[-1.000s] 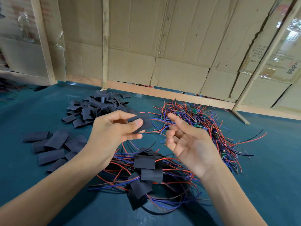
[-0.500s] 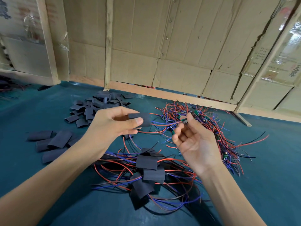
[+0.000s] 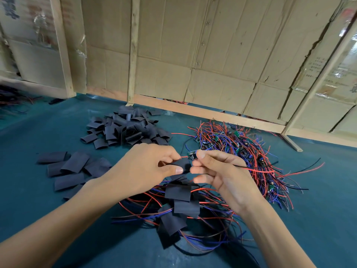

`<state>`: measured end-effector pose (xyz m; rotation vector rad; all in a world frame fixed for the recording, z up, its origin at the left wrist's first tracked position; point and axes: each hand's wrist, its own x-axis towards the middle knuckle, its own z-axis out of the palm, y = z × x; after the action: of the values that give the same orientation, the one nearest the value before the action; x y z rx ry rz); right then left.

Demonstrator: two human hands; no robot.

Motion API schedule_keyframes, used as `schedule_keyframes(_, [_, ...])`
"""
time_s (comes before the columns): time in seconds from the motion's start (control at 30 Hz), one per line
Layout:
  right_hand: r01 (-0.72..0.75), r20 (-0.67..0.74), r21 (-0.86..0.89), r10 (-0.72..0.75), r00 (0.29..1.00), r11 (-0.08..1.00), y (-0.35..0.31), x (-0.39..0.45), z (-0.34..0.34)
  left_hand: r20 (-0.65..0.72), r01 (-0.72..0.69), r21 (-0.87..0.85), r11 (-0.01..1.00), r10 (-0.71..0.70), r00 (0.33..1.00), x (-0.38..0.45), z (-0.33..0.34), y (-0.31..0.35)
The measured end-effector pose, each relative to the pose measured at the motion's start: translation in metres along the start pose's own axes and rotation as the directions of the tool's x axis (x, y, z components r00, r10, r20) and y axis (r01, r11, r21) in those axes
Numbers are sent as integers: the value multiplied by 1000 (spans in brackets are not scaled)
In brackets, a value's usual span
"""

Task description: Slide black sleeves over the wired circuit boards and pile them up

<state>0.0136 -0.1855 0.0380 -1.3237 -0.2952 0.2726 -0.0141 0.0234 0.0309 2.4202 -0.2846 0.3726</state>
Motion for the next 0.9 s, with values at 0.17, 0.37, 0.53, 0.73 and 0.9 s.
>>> schedule_keyframes(0.17, [11, 12, -54, -11, 1000, 998, -1, 1, -2, 41, -204, 493, 846, 212, 977, 1, 4, -8])
schedule_keyframes(0.37, [33, 19, -47, -32, 999, 998, -1, -1, 2, 89, -302, 335, 892, 289, 953, -2, 11, -11])
schedule_keyframes(0.53, [18, 35, -27, -17, 999, 999, -2, -2, 4, 133, -224, 148, 963, 205, 970, -4, 19, -13])
schedule_keyframes(0.73, [43, 77, -65, -38, 996, 997, -4, -4, 4, 29, -224, 154, 962, 222, 975, -5, 22, -9])
schedule_keyframes(0.9, [70, 138, -74, -59, 989, 995, -3, -5, 3, -23, -263, 227, 938, 275, 961, -5, 18, -5])
